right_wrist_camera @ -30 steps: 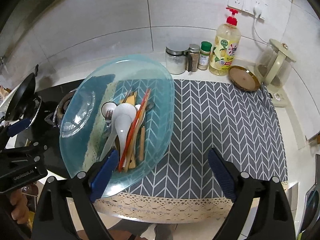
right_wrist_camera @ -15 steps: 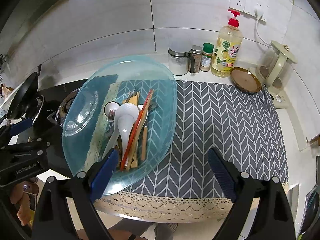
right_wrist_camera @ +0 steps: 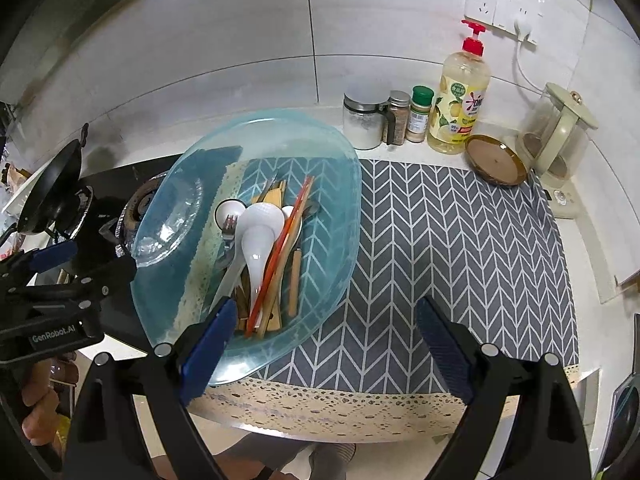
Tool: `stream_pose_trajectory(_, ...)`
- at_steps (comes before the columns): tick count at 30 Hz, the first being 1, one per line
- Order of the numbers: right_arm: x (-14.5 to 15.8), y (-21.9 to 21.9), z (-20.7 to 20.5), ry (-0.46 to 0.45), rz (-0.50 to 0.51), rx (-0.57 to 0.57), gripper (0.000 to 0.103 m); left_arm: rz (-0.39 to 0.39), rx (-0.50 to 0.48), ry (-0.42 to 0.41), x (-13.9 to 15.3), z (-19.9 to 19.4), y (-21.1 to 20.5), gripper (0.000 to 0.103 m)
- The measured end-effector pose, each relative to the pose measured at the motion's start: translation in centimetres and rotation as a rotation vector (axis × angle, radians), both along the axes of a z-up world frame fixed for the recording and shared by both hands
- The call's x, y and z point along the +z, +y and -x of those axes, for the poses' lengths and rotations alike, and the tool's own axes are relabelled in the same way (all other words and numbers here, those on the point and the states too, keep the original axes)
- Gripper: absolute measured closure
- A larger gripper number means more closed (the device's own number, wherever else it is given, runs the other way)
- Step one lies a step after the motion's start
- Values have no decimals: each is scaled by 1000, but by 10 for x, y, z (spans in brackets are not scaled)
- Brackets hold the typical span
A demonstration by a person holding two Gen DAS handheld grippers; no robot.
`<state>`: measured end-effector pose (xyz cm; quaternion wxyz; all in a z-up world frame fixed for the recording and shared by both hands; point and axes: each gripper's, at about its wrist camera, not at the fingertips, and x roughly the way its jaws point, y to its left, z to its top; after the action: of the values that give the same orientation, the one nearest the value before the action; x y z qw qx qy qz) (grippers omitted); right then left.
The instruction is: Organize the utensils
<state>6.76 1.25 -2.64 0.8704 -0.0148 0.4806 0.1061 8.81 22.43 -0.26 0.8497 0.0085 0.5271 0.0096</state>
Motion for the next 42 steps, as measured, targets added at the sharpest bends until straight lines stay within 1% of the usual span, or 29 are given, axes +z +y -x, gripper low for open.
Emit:
stream_pose_trajectory(11, 2, -3, 0, -11, 0, -14, 15, -1, -3, 0, 1, 1, -1, 4)
stream_pose_trajectory(16, 1, -7, -1, 9, -47, -7, 15, -6, -3, 3, 1, 1, -2, 4)
stream_pose_trajectory(30, 0, -6, -2, 7, -41, -5, 15, -16, -3, 20, -2, -1, -2, 4)
stream_pose_trajectory(33, -1, -6, -2, 8, -43, -5, 15, -25, -7, 17, -3, -1, -3, 4)
stream_pose_trajectory(36, -2, -5, -2, 6, -26, -20, 15, -52, -18, 5, -2, 0, -5, 4)
stream_pose_trajectory(42, -4, -7, -3, 9, -25, -26, 15, -66, -27, 6, -1, -1, -8, 4)
